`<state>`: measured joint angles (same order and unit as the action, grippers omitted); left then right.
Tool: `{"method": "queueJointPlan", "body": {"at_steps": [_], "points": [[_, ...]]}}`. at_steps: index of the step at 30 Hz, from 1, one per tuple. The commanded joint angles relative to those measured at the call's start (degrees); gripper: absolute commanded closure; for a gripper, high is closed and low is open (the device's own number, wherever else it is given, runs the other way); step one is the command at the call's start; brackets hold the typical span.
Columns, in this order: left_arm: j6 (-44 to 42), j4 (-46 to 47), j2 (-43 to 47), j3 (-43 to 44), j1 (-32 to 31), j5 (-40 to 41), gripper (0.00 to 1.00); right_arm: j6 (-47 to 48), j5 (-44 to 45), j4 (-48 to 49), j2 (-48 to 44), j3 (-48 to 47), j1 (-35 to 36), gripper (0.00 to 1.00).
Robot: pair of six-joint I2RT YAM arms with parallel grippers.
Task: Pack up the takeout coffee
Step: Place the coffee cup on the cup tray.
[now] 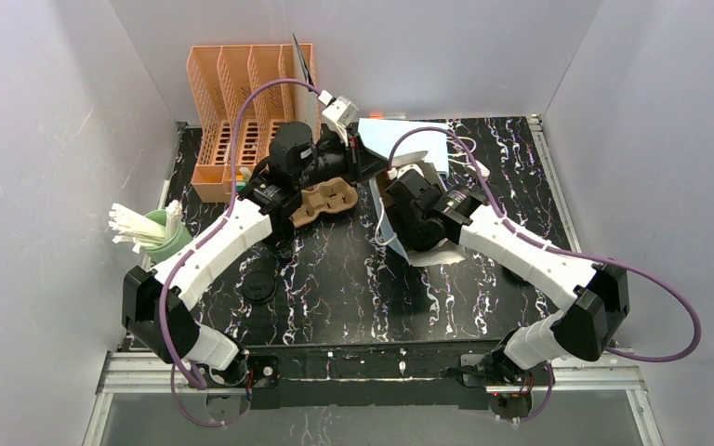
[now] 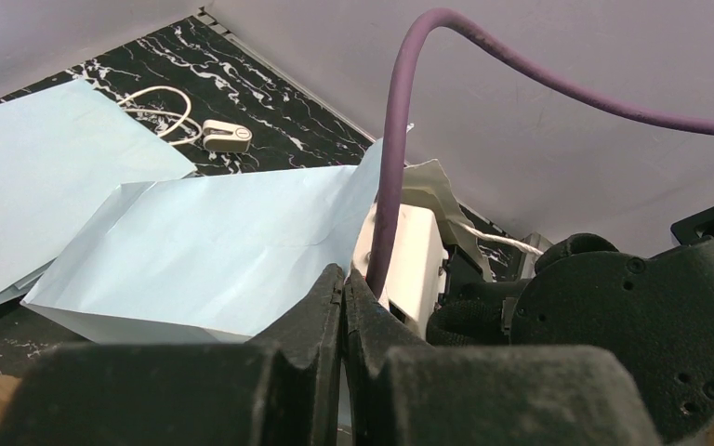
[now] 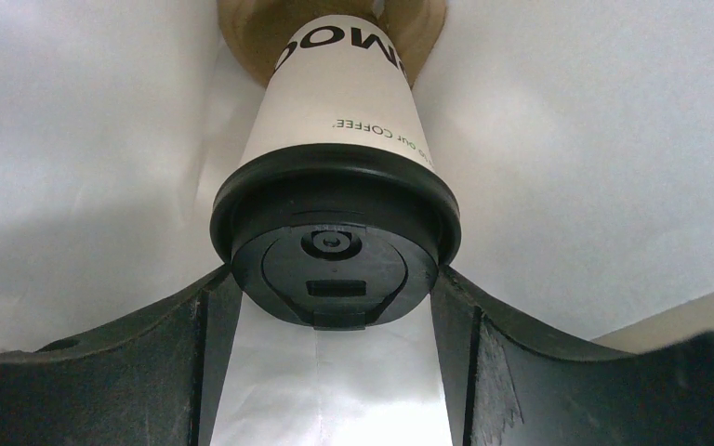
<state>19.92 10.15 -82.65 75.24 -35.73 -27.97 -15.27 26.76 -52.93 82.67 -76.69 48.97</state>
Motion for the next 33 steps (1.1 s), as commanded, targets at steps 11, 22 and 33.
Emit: {"method": "queueJointPlan", "body": {"at_steps": [11, 22, 33], "points": [[-4.67, -8.83, 1.54, 3.42, -0.04, -1.69, 1.00, 0.59, -3.03, -6.40, 0.26, -9.54, -0.70, 0.72], [-4.32, -7.03, 2.03, 2.14, -0.10, -1.62, 1.00, -0.69, -8.03, -12.62, -0.65, -13.05, -0.72, 0.71], [-2.36, -5.72, 2.28, 2.50, -0.05, -2.36, 1.00, -0.58, -8.02, -5.04, 1.83, -5.44, -0.76, 0.72]]}}
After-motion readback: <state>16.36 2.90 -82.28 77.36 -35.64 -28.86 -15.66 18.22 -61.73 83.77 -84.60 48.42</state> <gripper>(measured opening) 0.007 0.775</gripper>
